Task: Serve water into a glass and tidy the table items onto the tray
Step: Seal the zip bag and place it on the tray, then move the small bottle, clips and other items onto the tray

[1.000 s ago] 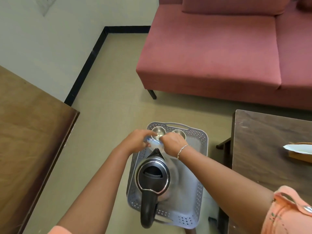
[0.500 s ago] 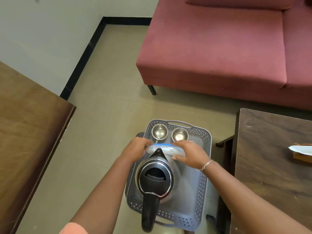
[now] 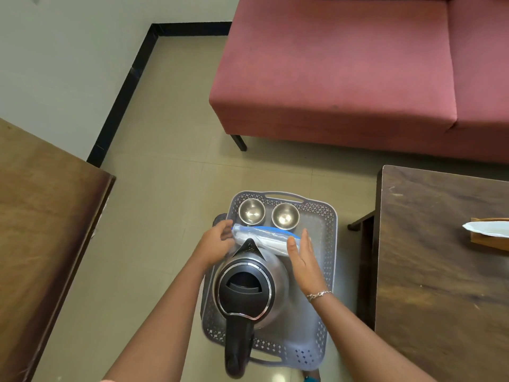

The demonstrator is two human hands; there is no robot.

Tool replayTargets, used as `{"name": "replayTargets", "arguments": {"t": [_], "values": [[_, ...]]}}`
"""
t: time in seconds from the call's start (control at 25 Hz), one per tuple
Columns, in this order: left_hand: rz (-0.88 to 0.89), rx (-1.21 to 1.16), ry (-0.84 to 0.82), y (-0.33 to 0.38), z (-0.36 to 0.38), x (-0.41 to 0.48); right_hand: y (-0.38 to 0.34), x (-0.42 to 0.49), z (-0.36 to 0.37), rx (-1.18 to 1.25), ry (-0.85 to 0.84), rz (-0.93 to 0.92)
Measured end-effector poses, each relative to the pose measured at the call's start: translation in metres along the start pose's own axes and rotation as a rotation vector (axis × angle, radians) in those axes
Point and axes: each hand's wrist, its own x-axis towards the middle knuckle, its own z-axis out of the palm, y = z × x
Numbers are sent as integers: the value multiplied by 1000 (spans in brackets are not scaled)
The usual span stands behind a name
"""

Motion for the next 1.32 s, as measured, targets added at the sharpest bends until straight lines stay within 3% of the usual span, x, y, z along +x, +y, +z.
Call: {"name": "replayTargets", "arguments": {"t": [0.2,0.36,0.56,0.76,1.04,1.2,1.32], "values": [[53,82,37,-4,-4,-2,3,11,11,-57,-73,-83],[94,208,84,0,-2,3,14,19,-8,-94,85,-98],[118,428,172,-8,-5,6,19,27,-12,-344,49,-187],[164,415,218,-3,-2,-3,13,28,-20,-489,38,-233],[290,474,482,24,-8,-56,5,-17,-81,-829,193,-442],[483,400,710,56,36,-114,15,-55,-127,-945,283,-494],[611,431,745,77,84,-143,28,-83,-160,-986,353,-520]]}}
